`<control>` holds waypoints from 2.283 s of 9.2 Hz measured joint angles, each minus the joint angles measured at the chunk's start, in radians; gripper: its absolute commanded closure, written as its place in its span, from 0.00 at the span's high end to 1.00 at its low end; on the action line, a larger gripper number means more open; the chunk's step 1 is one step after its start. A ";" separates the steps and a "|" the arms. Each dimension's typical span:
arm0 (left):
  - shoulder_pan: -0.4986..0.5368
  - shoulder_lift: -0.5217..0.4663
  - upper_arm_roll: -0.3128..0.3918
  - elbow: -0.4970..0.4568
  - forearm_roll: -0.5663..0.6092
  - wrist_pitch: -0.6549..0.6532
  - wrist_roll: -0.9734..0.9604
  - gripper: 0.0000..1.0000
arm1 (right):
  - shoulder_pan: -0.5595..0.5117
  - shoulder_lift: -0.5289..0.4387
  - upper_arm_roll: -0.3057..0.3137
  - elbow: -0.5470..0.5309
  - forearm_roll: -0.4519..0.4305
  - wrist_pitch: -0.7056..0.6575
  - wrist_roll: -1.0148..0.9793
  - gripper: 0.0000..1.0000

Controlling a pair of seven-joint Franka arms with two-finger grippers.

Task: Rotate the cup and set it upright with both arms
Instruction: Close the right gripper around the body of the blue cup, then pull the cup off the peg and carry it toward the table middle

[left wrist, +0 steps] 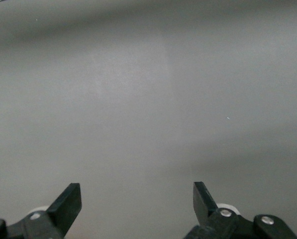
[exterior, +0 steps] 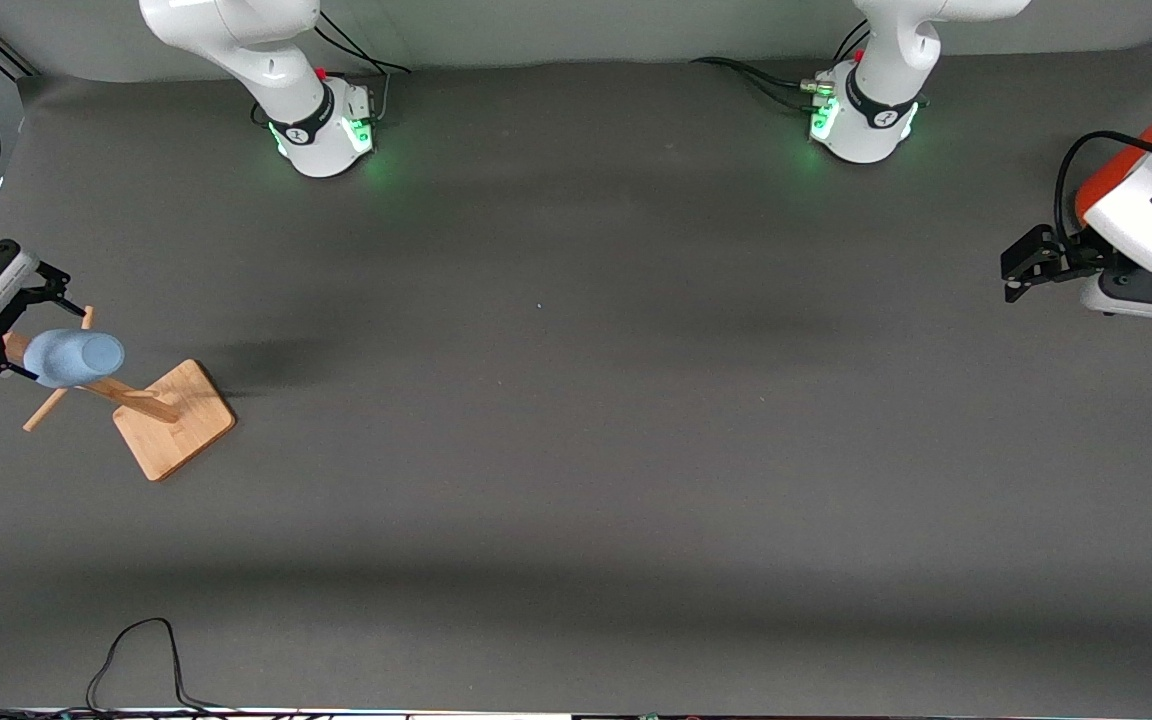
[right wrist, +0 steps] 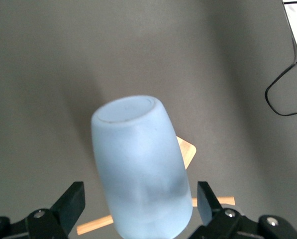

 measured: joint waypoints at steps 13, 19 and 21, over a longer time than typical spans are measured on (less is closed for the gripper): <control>-0.001 0.000 -0.001 0.000 0.000 0.000 0.000 1.00 | 0.000 0.060 -0.026 0.063 0.122 -0.089 -0.030 0.51; -0.002 0.003 -0.002 -0.001 -0.001 0.000 0.000 1.00 | 0.010 0.058 0.089 0.226 0.125 -0.281 0.283 0.51; -0.003 0.003 -0.003 -0.001 -0.001 0.000 0.000 1.00 | 0.015 0.058 0.185 0.272 0.125 -0.325 0.515 0.51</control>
